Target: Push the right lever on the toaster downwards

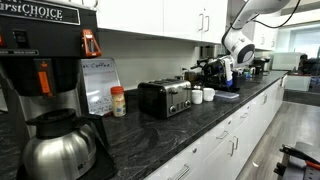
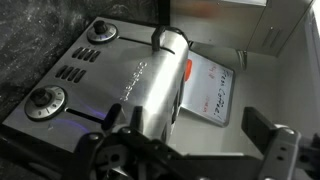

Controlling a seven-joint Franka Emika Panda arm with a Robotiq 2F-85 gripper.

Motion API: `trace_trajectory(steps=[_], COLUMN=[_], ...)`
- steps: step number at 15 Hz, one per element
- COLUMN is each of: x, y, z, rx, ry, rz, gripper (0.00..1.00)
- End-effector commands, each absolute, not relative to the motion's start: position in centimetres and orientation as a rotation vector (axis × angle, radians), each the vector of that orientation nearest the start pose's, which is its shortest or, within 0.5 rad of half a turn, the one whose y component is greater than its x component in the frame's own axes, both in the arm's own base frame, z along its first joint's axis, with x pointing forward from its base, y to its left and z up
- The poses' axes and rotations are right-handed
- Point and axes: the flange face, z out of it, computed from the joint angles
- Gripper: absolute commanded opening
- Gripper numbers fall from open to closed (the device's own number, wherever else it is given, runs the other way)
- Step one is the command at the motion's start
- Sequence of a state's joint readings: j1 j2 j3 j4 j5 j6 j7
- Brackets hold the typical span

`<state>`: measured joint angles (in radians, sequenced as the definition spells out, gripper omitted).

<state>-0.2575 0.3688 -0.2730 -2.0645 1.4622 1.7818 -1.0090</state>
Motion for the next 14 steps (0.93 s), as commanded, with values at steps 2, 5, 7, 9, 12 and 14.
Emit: trace_trajectory(steps=[2,5,7,9,12,14], x=[53.39,53.39,53.39,53.39,53.69,54.02], y=[-20.94,-20.94,-20.94,-20.94,-21.07,-21.06], z=[27.07,27.06,27.06,27.06,26.64,26.20], rx=[-1.894,-1.894,-1.894,-1.894,-1.906,-1.908], ry=[0.375,0.375,0.375,0.375,0.360,0.361], rz=[-0.512,-0.512,-0.512,-0.512,-0.502,-0.504], gripper=[1.00,1.00,1.00,1.00,1.00,1.00])
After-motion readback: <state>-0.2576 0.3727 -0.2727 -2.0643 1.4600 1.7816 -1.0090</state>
